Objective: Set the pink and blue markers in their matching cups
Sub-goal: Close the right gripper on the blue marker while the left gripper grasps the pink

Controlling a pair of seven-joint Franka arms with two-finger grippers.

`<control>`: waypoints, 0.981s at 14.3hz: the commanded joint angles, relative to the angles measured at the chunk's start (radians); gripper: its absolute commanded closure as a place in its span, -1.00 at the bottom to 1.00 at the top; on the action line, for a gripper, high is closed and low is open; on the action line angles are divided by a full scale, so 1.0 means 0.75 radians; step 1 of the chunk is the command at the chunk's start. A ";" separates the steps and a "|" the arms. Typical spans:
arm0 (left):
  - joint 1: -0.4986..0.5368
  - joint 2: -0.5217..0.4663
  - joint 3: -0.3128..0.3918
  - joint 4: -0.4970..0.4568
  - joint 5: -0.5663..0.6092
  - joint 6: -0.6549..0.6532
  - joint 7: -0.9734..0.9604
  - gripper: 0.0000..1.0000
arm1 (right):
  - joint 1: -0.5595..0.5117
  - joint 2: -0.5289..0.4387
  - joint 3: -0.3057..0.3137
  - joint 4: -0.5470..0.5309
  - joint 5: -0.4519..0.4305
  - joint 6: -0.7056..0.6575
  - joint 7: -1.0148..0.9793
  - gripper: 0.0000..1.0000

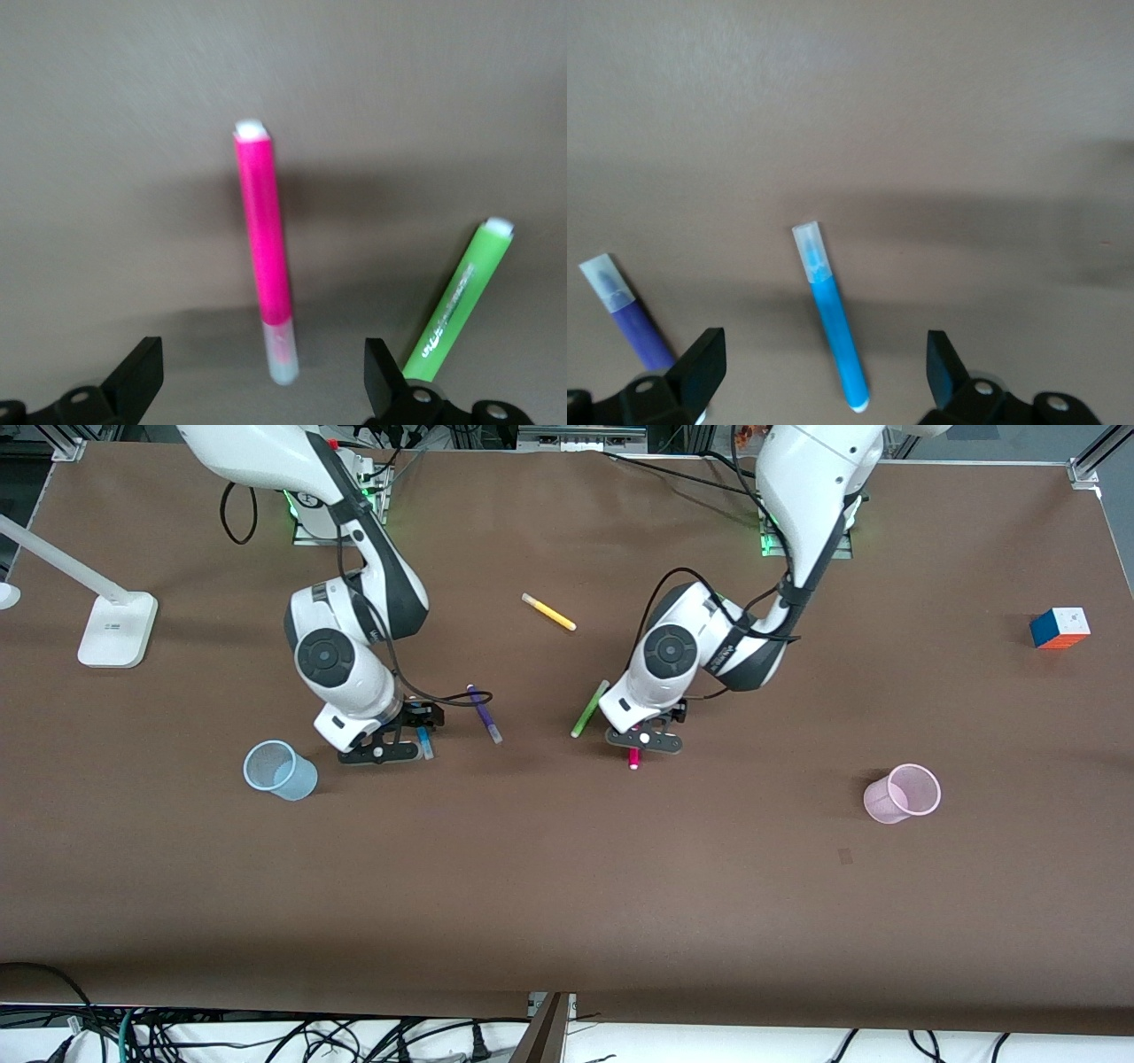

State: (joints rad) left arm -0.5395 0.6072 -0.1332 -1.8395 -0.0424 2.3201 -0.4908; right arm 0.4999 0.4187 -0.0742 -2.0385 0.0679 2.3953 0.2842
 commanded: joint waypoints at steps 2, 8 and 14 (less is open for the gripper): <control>-0.031 0.043 0.020 -0.004 0.001 0.024 -0.014 -1.00 | 0.041 0.045 -0.011 -0.096 0.012 0.211 0.044 -1.00; -0.029 0.029 0.020 -0.004 0.001 0.011 -0.017 0.32 | 0.064 0.131 -0.014 -0.103 0.006 0.345 0.030 -1.00; -0.017 -0.030 0.032 0.011 0.001 -0.105 -0.014 0.92 | 0.062 0.127 -0.016 -0.092 0.004 0.343 -0.041 -1.00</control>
State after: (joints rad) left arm -0.5526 0.6307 -0.1228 -1.8343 -0.0423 2.3106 -0.4961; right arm 0.5335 0.5267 -0.0747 -2.1005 0.0675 2.6416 0.2838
